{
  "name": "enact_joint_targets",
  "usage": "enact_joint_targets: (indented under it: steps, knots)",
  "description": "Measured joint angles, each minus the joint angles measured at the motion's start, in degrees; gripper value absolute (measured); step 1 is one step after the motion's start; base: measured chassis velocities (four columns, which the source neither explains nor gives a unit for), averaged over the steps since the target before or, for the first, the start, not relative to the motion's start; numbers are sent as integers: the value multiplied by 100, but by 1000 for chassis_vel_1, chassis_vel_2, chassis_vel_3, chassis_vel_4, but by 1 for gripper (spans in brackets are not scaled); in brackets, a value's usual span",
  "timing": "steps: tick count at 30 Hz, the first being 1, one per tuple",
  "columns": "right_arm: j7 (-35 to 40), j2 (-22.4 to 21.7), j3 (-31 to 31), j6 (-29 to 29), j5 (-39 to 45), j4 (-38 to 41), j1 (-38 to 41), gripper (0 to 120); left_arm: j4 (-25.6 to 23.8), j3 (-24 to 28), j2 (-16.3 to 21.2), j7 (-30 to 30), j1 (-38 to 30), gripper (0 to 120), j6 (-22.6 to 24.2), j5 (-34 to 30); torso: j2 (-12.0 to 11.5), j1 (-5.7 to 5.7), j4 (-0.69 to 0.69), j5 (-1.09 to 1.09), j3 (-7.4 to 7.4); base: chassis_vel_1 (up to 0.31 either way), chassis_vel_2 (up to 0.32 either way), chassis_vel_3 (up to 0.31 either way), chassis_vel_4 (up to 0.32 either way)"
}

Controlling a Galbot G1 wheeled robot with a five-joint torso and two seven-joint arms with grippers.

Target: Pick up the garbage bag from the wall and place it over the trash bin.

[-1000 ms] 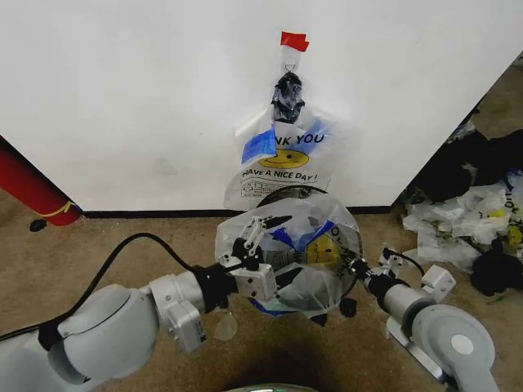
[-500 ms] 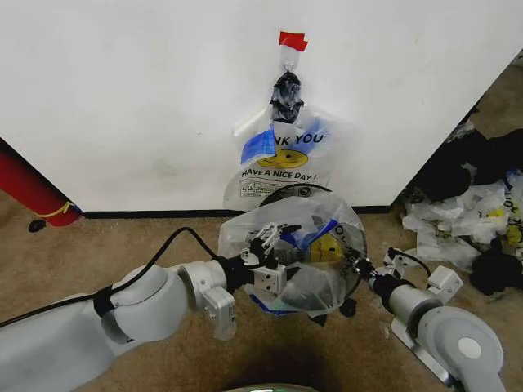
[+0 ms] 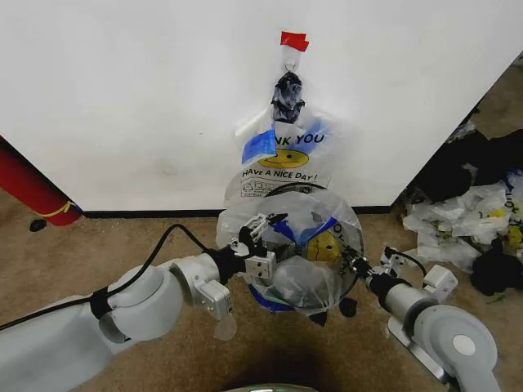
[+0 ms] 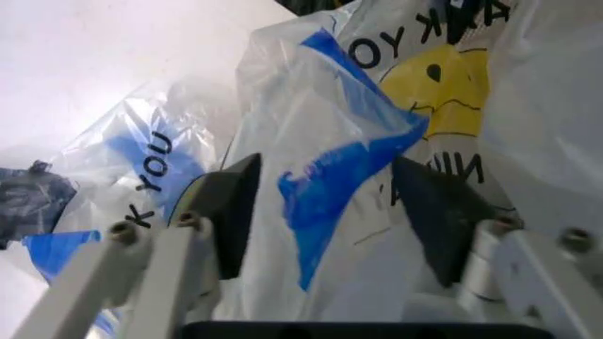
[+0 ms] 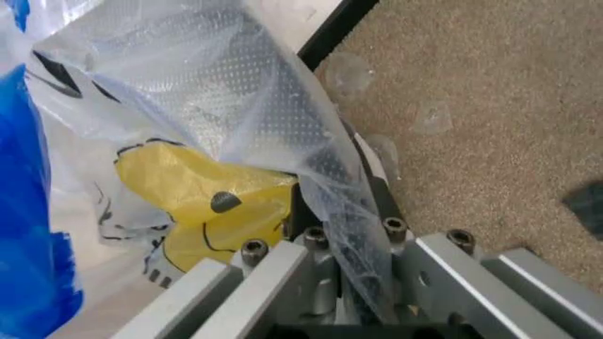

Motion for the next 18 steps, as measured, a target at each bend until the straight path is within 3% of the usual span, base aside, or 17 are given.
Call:
enact_joint_targets:
  steps: [4,15,18]
  knots:
    - [-26,-3,10,2,-12,20,-34,0,9,36,-39,34,-48,37,106,4,0,-1,0,0,0,0,0,0,0]
    - [-43,33,48,13,-70,173,-153,0,43,211,-161,236,-225,36,350,132,0,0,0,0,0,0,0,0,0]
    - [-49,39,49,14,-94,185,-180,0,32,212,-178,176,-218,25,363,131,0,0,-1,0,0,0,0,0,0]
